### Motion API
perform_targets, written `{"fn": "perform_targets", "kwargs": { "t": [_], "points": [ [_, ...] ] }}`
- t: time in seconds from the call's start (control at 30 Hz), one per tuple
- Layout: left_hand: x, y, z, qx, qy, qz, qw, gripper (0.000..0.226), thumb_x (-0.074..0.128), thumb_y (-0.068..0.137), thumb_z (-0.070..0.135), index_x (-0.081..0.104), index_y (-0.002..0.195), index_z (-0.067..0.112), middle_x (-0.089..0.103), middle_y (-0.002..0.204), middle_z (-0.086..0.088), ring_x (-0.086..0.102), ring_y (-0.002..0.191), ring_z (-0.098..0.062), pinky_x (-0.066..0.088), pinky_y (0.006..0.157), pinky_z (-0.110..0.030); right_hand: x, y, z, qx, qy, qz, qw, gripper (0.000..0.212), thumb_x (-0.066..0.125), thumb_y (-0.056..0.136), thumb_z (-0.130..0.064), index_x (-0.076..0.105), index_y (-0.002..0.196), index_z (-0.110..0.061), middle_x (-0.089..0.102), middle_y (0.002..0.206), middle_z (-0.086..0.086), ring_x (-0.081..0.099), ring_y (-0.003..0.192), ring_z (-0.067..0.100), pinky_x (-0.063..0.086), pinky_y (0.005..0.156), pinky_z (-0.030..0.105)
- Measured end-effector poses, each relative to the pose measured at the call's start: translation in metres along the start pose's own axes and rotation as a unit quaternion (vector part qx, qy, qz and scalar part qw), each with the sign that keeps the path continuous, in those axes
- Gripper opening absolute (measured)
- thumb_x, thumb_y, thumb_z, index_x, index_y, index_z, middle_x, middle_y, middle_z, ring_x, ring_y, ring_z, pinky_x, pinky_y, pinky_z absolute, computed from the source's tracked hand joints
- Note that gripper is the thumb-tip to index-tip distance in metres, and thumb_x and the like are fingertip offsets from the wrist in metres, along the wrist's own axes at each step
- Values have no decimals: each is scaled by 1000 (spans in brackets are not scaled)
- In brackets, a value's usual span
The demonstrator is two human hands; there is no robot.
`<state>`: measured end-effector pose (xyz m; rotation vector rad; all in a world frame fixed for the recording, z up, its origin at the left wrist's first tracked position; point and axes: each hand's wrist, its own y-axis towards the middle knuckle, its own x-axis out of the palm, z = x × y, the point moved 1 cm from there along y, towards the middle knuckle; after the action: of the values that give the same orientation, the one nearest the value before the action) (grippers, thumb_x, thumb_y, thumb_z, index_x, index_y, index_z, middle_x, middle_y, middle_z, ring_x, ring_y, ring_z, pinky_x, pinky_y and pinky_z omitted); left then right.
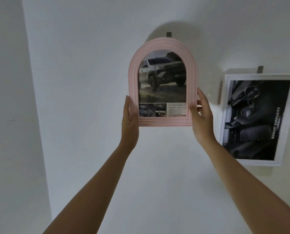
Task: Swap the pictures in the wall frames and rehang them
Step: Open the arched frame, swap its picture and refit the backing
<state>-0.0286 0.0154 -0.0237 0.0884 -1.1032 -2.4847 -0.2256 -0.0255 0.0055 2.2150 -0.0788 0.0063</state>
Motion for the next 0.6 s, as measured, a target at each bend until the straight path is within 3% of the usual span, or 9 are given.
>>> {"fn": "perform_targets", "kwargs": {
  "t": [0.07, 0.17, 0.23, 0.33, 0.4, 0.47, 0.5, 0.57, 0.6],
  "points": [
    [-9, -27, -8, -35, -7, -4, 999, 48, 29, 100, 33, 16, 146, 32, 21, 154, 7, 29, 139, -15, 31, 112, -47, -6, -26, 8, 22, 29, -31, 999, 49, 47, 96, -17, 32, 142, -25, 54, 108, 15, 51, 81, 22, 46, 71, 31],
    [-20, -80, -28, -92, -3, -25, 995, 47, 31, 98, 38, 20, 143, 38, 30, 150, 6, 38, 133, -18, 38, 107, -46, -15, -79, 20, 84, 59, -54, 993, 48, 47, 95, -19, 32, 140, -30, 46, 130, -18, 50, 106, -7, 39, 85, 7],
    [-26, -122, -40, -132, -15, -35, 991, 42, 31, 100, 30, 24, 141, 36, 39, 143, 2, 49, 123, -17, 48, 98, -33, -19, -118, 29, 131, 63, -45, 988, 47, 47, 95, -16, 33, 139, -27, 40, 138, -14, 49, 106, -10, 38, 86, 6],
    [-30, -185, -55, -191, -26, -34, 981, 39, 33, 100, 28, 26, 138, 31, 46, 132, 4, 55, 111, -9, 51, 83, -13, -27, -175, 39, 172, 26, -29, 984, 44, 46, 96, -14, 37, 139, -19, 42, 140, -8, 49, 109, 4, 40, 90, 8],
    [-28, -223, -62, -216, -6, -31, 976, 45, 33, 94, 39, 26, 138, 33, 47, 130, 11, 55, 112, -3, 49, 86, -14, -37, -207, 39, 185, 7, -36, 982, 43, 45, 96, -16, 39, 138, -19, 41, 141, -8, 48, 117, -2, 39, 91, 5],
    [-20, -252, -64, -245, 25, -38, 969, 38, 30, 98, 37, 26, 136, 37, 45, 129, 17, 52, 113, 0, 45, 92, -18, -49, -231, 36, 188, -17, -49, 981, 42, 44, 96, -16, 38, 138, -18, 40, 140, -9, 52, 109, -9, 44, 84, 5],
    [-14, -261, -65, -259, 69, -42, 962, 37, 29, 99, 37, 26, 137, 38, 44, 131, 14, 49, 118, -4, 42, 98, -24, -57, -240, 36, 189, -29, -49, 980, 42, 44, 97, -15, 38, 138, -17, 42, 138, -10, 55, 106, -2, 49, 78, 12],
    [1, -270, -58, -303, 200, -44, 931, 43, 29, 99, 40, 26, 141, 32, 37, 141, 2, 36, 131, -18, 31, 108, -41, -73, -253, 35, 170, -64, -50, 982, 41, 43, 97, -13, 39, 138, -14, 48, 135, -3, 61, 88, 8, 50, 63, 20],
    [10, -270, -52, -313, 231, -36, 920, 46, 31, 98, 40, 26, 142, 29, 32, 146, -2, 30, 134, -22, 25, 110, -45, -81, -257, 35, 143, -93, -56, 984, 41, 43, 97, -15, 40, 138, -12, 54, 132, 6, 62, 73, 0, 45, 56, 12]
  ]
}}
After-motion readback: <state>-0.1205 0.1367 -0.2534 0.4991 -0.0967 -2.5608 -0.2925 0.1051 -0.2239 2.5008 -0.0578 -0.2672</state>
